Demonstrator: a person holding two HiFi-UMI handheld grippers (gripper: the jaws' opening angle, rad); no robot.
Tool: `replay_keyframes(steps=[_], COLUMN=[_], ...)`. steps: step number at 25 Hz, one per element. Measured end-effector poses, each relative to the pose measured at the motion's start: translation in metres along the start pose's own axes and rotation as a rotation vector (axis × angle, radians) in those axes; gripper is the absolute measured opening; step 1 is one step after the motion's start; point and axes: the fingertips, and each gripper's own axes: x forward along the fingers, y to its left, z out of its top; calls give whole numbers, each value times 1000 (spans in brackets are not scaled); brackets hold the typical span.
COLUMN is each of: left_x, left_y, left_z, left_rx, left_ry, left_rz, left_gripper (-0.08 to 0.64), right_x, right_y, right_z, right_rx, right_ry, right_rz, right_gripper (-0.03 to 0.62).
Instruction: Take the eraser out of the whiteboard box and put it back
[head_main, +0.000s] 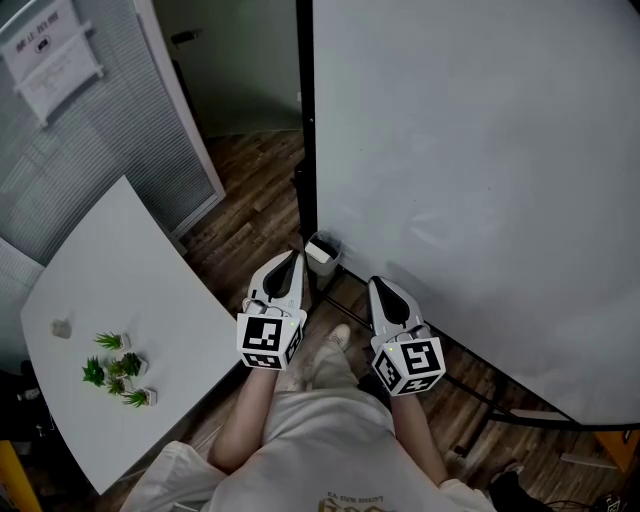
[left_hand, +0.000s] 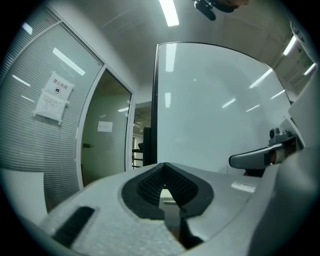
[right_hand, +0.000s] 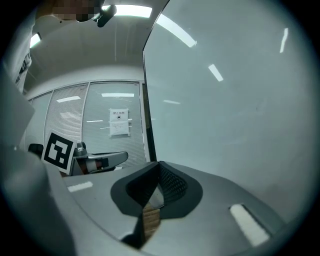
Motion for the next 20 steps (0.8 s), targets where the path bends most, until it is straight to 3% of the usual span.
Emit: replay_keyframes(steps=[20], left_x=[4], left_y=[-2], left_z=[-7], left_rx=[8], left_ry=[25], left_rz=[-46], left_gripper=[0], right_x=[7], right_y=[10], right_z=[2], right_rx=[-66], right_ry=[15], right_rz=[29], right_gripper=[11])
